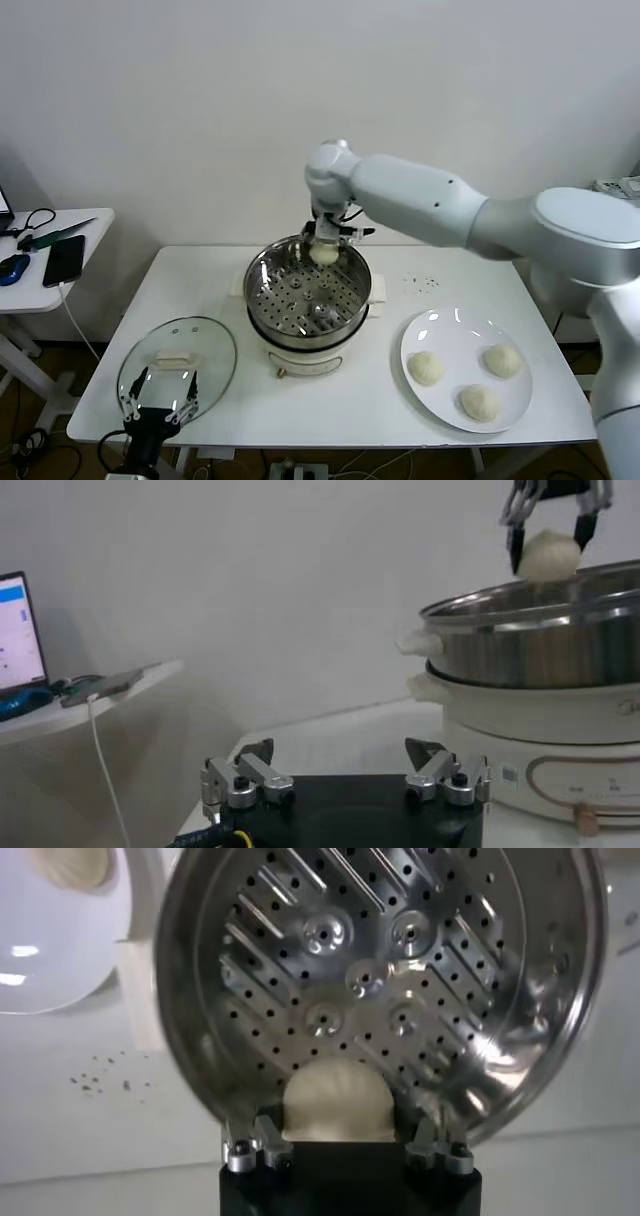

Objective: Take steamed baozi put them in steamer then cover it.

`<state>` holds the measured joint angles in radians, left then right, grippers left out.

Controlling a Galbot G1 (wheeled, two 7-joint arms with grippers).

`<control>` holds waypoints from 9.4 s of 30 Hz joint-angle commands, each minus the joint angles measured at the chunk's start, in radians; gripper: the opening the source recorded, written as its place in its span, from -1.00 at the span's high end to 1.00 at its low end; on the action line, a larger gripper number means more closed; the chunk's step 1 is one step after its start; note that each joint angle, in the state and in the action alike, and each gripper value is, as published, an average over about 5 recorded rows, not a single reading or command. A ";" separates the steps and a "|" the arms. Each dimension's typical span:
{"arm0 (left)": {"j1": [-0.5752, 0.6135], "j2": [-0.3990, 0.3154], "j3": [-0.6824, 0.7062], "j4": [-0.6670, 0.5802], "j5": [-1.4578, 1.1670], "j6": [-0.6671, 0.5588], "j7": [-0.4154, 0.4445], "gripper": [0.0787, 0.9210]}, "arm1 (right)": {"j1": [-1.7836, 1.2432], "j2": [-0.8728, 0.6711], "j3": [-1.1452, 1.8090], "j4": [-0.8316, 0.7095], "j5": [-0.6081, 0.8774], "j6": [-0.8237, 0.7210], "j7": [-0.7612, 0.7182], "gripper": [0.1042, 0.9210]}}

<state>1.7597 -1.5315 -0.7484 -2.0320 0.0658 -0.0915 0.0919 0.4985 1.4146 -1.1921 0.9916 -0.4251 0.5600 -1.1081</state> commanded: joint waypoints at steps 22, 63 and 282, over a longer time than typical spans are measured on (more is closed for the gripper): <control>0.011 0.000 -0.004 0.007 -0.001 -0.006 0.000 -0.77 | -0.141 0.113 0.075 -0.130 -0.154 0.046 -0.005 -0.74; 0.047 0.009 0.011 -0.019 0.012 -0.006 0.001 -0.77 | -0.055 -0.906 -0.191 0.582 0.786 -0.996 0.093 -0.76; 0.081 -0.009 0.038 -0.038 0.089 0.011 -0.002 -0.77 | -0.251 -0.901 -0.157 0.513 0.564 -0.881 0.067 -0.55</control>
<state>1.8408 -1.5407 -0.7107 -2.0681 0.1561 -0.0809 0.0901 0.2264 0.5123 -1.3395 1.5117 0.1440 -0.3276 -1.0414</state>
